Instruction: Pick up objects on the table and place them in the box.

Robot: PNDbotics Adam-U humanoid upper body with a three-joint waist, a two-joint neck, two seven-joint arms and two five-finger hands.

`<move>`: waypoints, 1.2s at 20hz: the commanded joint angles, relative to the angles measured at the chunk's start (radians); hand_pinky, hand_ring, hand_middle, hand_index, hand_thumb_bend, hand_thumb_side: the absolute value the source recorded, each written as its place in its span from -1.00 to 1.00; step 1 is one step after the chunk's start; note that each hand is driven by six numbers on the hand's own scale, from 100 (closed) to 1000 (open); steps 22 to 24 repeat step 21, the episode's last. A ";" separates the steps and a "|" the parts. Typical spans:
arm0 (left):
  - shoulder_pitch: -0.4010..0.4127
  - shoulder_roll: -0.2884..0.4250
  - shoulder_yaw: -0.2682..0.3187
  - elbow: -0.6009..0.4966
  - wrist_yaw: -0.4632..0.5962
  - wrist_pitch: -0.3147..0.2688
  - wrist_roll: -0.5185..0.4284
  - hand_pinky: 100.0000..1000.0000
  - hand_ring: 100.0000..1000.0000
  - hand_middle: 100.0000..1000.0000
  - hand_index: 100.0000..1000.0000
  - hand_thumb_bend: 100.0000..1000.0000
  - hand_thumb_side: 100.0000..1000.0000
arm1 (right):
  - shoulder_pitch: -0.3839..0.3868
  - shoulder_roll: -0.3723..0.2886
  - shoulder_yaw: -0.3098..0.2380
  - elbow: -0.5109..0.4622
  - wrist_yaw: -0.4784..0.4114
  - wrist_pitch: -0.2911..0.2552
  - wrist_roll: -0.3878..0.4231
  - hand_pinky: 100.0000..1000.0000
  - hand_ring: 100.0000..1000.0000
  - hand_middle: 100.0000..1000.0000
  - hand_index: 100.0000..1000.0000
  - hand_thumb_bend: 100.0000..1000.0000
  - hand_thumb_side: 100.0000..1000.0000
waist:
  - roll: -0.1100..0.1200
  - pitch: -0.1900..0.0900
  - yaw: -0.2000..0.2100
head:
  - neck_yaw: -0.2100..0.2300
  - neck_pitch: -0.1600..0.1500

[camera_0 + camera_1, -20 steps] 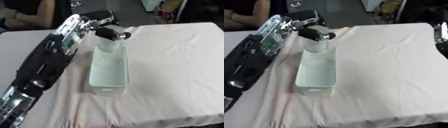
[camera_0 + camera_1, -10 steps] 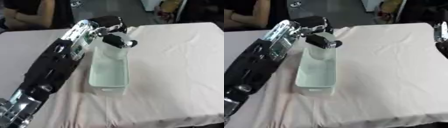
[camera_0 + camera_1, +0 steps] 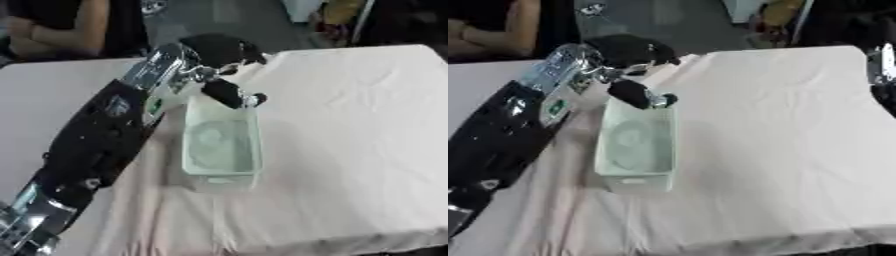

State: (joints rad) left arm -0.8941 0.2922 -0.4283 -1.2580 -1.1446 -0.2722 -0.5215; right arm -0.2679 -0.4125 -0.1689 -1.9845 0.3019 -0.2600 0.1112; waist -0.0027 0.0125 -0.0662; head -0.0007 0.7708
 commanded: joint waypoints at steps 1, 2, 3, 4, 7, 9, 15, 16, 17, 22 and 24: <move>-0.014 0.024 0.014 -0.008 -0.025 -0.006 -0.001 1.00 1.00 0.94 1.00 0.97 0.91 | -0.016 -0.010 -0.005 -0.015 -0.003 -0.001 0.001 0.34 0.74 0.96 1.00 -1.00 0.13 | -0.002 -0.011 0.000 | -0.003 -0.001; -0.014 0.024 0.015 -0.008 -0.027 -0.006 -0.001 1.00 1.00 0.94 1.00 0.97 0.92 | -0.016 -0.010 -0.004 -0.015 -0.003 -0.001 0.001 0.34 0.74 0.96 1.00 -1.00 0.13 | -0.002 -0.011 0.000 | -0.003 -0.001; -0.014 0.023 0.015 -0.008 -0.028 -0.006 0.000 1.00 1.00 0.94 1.00 0.97 0.92 | -0.016 -0.010 -0.004 -0.015 -0.003 -0.001 0.001 0.34 0.74 0.96 1.00 -1.00 0.13 | -0.002 -0.011 0.000 | -0.003 -0.001; -0.014 0.022 0.015 -0.008 -0.028 -0.007 0.000 1.00 1.00 0.94 1.00 0.97 0.92 | -0.016 -0.010 -0.004 -0.015 -0.004 -0.001 0.001 0.34 0.74 0.96 1.00 -1.00 0.13 | -0.003 -0.011 0.000 | -0.002 -0.001; -0.013 0.021 0.014 -0.006 -0.029 -0.007 -0.001 1.00 1.00 0.95 1.00 0.97 0.92 | -0.017 -0.009 -0.004 -0.015 -0.004 -0.001 0.002 0.34 0.74 0.96 1.00 -1.00 0.12 | -0.002 -0.012 0.000 | -0.004 -0.001; -0.014 0.020 0.014 -0.006 -0.029 -0.006 -0.002 1.00 1.00 0.94 1.00 0.97 0.92 | -0.018 -0.009 -0.004 -0.015 -0.004 -0.001 0.002 0.34 0.74 0.96 1.00 -1.00 0.12 | -0.002 -0.011 0.000 | -0.005 -0.001; -0.015 0.020 0.017 -0.014 -0.028 -0.005 0.003 1.00 1.00 0.95 1.00 0.97 0.90 | -0.019 -0.009 -0.005 -0.015 -0.004 -0.001 0.003 0.34 0.74 0.96 1.00 -1.00 0.12 | -0.002 -0.011 -0.001 | -0.006 -0.001; -0.013 0.020 0.018 -0.021 -0.023 -0.005 0.008 1.00 1.00 0.95 1.00 0.97 0.89 | -0.019 -0.009 -0.005 -0.015 -0.004 -0.001 0.003 0.34 0.74 0.96 1.00 -1.00 0.12 | -0.003 -0.011 -0.001 | -0.006 -0.001; -0.011 0.022 0.018 -0.028 -0.017 -0.005 0.014 1.00 1.00 0.95 1.00 0.97 0.90 | -0.019 -0.009 -0.005 -0.015 -0.004 -0.001 0.003 0.34 0.74 0.96 1.00 -1.00 0.12 | -0.003 -0.011 -0.001 | -0.006 -0.001; 0.037 0.049 0.042 -0.145 0.079 0.013 0.123 0.74 0.88 0.91 0.95 1.00 0.86 | -0.022 -0.009 -0.006 -0.015 -0.004 -0.001 0.003 0.34 0.74 0.96 1.00 -1.00 0.12 | -0.002 -0.009 0.001 | -0.010 -0.001; 0.037 0.049 0.042 -0.145 0.079 0.013 0.123 0.74 0.88 0.91 0.95 1.00 0.86 | -0.022 -0.009 -0.006 -0.015 -0.004 -0.001 0.003 0.34 0.74 0.96 1.00 -1.00 0.12 | -0.002 -0.009 0.001 | -0.010 -0.001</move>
